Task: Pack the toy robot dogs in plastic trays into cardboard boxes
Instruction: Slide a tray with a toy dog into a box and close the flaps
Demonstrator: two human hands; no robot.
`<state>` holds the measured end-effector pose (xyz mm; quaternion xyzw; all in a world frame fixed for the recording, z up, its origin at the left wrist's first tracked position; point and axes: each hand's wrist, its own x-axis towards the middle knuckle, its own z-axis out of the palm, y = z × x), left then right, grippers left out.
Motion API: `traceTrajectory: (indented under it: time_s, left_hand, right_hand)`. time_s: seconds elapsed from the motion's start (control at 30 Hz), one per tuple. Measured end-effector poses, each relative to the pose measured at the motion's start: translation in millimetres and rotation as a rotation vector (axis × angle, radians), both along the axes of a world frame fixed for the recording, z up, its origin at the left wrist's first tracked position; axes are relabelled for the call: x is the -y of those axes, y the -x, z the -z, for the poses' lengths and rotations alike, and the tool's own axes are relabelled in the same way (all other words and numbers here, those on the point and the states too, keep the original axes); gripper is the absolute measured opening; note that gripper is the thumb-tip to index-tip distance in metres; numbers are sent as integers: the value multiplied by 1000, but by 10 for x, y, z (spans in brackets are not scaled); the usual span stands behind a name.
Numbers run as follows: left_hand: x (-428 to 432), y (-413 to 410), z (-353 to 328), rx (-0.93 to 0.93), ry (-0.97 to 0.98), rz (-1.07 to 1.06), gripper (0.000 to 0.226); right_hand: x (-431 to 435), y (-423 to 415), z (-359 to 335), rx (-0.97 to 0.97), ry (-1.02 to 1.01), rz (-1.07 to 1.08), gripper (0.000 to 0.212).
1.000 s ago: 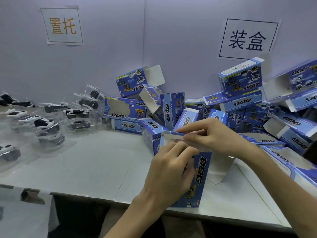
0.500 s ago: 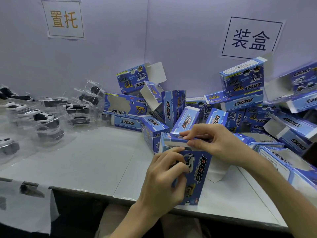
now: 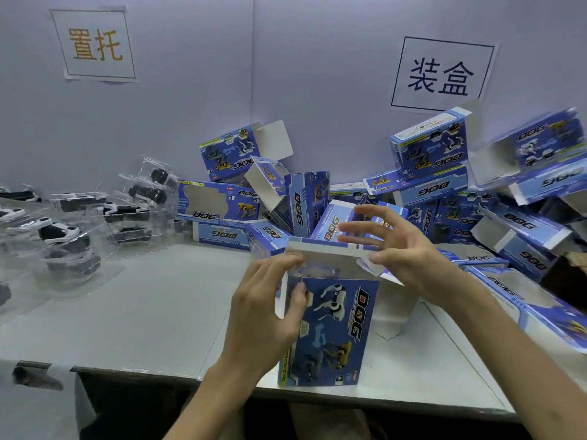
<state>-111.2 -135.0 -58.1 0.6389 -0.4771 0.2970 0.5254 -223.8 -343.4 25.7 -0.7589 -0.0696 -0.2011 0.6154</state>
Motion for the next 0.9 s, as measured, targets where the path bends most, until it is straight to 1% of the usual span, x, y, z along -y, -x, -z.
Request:
traceTrajectory:
  time_s: [0.07,0.13,0.2,0.23,0.3,0.37,0.43,0.5,0.57,0.63,0.7,0.8,0.87,0.9]
  left_hand:
    - [-9,5,-41,32,-78,-18,35]
    - [-15,16,-119,74,-184,-52,42]
    - [-3,61,-213,160,-323,-169,51]
    - [12,97,-260,214,-387,-238,55]
    - [54,183,-337,291,-497,-328,55]
    - [100,246,-354,316,-600,-352,53]
    - [120,272,-322,302,-679,-355,62]
    - [95,306,-290,265,-685,-363,75]
    - [66,374,-289,240,-690,-360,74]
    - [59,428,-289,245,-748,-384,72]
    - [66,446,-318,265,-784,-422,73]
    - [69,430,-365,298,-813,-429,75]
    - [50,429,-378,305,-818,-410,74]
    - [40,429,-375,304,-819,-400,75]
  right_hand:
    - [38,-23,79,67,-94,33,66]
    - [60,-38,139,61,-150,18,65]
    - [49,-62,190,28,-194,-33,66]
    - [29,-88,225,21,-204,-31,62]
    - [-32,-167,313,12,-216,41,49]
    - [-90,-254,419,4,-294,94,49]
    - [-116,-309,483,37,-360,108,50]
    - [-131,-327,467,91,-343,135,47]
    - [-137,-319,433,117,-290,168,38]
    - [-141,-306,441,87,-259,153,30]
    - [-121,-317,482,68,-275,131,26]
    - [-88,-343,511,86,-366,125,31]
    - [-72,-345,514,102,-417,60,43]
    - [-62,-328,494,96,-404,41,47]
